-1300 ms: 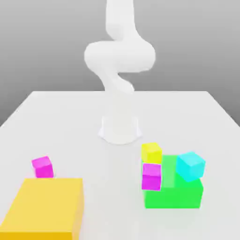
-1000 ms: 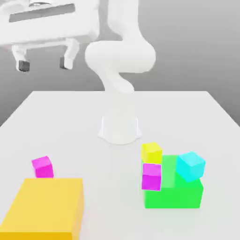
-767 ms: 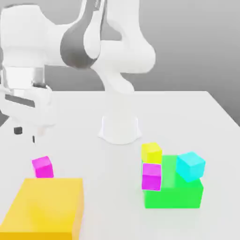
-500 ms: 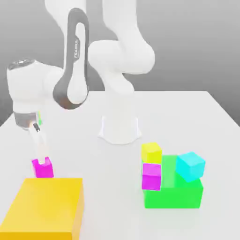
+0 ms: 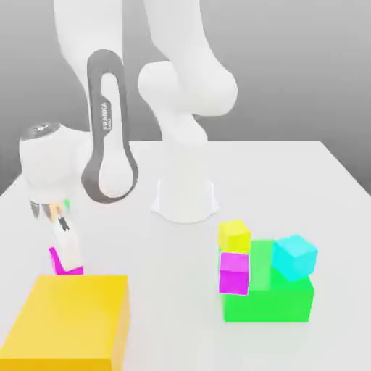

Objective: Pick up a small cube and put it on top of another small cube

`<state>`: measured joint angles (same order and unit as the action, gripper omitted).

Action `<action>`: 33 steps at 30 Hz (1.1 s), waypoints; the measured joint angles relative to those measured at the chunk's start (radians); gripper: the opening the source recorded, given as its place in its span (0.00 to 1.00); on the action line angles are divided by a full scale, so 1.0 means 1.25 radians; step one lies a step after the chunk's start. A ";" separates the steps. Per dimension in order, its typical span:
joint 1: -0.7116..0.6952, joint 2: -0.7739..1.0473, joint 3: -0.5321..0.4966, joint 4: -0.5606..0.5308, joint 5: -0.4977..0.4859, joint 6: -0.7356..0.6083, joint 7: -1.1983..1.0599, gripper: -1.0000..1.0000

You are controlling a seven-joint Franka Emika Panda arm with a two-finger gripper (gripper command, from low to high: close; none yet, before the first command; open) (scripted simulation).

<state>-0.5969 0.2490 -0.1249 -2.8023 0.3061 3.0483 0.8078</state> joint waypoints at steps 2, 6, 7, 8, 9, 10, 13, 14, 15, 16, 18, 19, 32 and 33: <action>0.032 -0.033 -0.042 -0.006 -0.040 -0.026 0.029 0.00; 0.073 -0.108 -0.109 -0.021 -0.144 -0.082 0.105 0.00; 0.075 -0.127 -0.118 -0.025 -0.170 -0.097 0.124 0.00; 0.074 -0.145 -0.123 -0.029 -0.192 -0.111 0.141 0.00; 0.071 -0.163 -0.127 -0.033 -0.213 -0.125 0.156 0.00; 0.068 -0.181 -0.128 -0.037 -0.230 -0.139 0.169 0.00; 0.126 -0.246 -0.094 -0.052 -0.213 -0.196 0.100 0.00; 0.157 -0.270 -0.082 -0.057 -0.201 -0.217 0.061 0.00; 0.184 -0.294 -0.069 -0.062 -0.191 -0.238 0.024 0.00; 0.212 -0.318 -0.057 -0.067 -0.184 -0.258 -0.012 0.00; 0.269 -0.366 -0.035 -0.078 -0.174 -0.297 -0.078 0.00; 0.294 -0.390 -0.020 -0.083 -0.170 -0.316 -0.111 0.00; 0.654 -0.690 0.127 -0.157 -0.192 -0.535 -0.492 0.00; 0.681 -0.678 0.139 -0.166 -0.195 -0.512 -0.517 0.00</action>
<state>0.2540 -0.5991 0.0491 -3.0099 0.0623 2.4080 0.1613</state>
